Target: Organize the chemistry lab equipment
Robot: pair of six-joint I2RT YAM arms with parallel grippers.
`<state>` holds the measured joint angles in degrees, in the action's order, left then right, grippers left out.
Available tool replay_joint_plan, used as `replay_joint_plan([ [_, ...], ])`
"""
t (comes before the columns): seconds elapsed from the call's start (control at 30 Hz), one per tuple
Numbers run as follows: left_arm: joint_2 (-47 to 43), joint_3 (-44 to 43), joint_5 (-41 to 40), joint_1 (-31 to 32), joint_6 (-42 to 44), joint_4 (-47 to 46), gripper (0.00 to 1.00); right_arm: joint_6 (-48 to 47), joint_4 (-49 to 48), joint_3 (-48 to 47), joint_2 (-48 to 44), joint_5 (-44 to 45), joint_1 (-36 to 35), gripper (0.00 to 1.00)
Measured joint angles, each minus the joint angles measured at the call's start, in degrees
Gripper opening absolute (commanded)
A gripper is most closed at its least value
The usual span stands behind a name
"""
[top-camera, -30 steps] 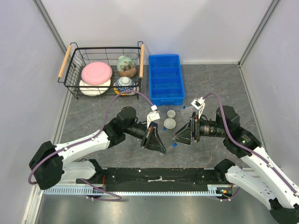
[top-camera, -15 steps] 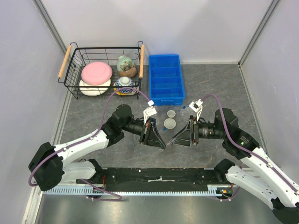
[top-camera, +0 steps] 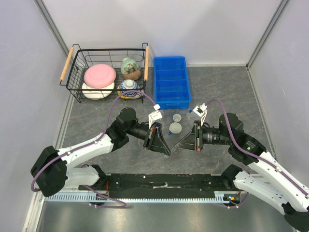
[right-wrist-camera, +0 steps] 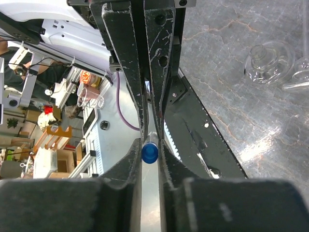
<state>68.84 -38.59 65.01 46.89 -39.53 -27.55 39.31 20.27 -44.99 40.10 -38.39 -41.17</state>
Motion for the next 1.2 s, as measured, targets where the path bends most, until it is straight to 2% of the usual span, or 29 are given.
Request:
replay_joint_plan([
  [0.07, 0.0, 0.0, 0.33, -0.2, -0.11, 0.22, 0.04, 0.0, -0.11, 0.0, 0.13, 0.76, -0.48, 0.0],
  [0.13, 0.02, 0.0, 0.66, -0.28, -0.15, 0.33, 0.32, -0.04, -0.17, 0.0, 0.17, 1.49, -1.01, 0.0],
  [0.17, 0.02, 0.0, 0.68, -0.28, -0.15, 0.55, 0.59, -0.04, -0.15, 0.0, 0.28, 1.81, -1.18, 0.0],
  [0.2, 0.02, -0.02, 0.52, -0.28, -0.15, 0.94, 0.69, -0.07, -0.13, 0.0, 0.42, 2.1, -1.4, 0.0],
  [0.27, 0.22, -0.42, -0.57, -0.28, -0.07, 2.69, 0.99, -0.24, -0.13, -0.02, 0.76, 2.58, -1.9, 0.0],
  [0.5, 0.04, -6.71, -10.45, -0.28, 5.88, 21.07, 1.0, -3.67, 4.57, -2.99, 3.45, 8.72, -2.34, 0.0],
  [0.63, -1.38, -11.19, -20.57, -0.28, 10.75, 32.98, 1.0, -6.45, 8.66, -6.8, 5.2, 16.0, -2.4, 0.0],
  [0.8, -5.03, -14.97, -37.75, -0.28, 14.6, 45.92, 0.99, -8.76, 13.77, -9.81, 6.69, 28.89, -2.47, 0.0],
  [1.0, -8.28, -16.0, -52.65, -0.31, 16.0, 54.45, 0.98, -9.29, 18.45, -10.75, 9.03, 47.01, -2.47, 0.0],
  [1.2, -10.32, -15.69, -57.51, -0.33, 16.2, 56.89, 0.98, -8.85, 17.9, -8.92, 11.34, 61.96, -2.49, 0.0],
])
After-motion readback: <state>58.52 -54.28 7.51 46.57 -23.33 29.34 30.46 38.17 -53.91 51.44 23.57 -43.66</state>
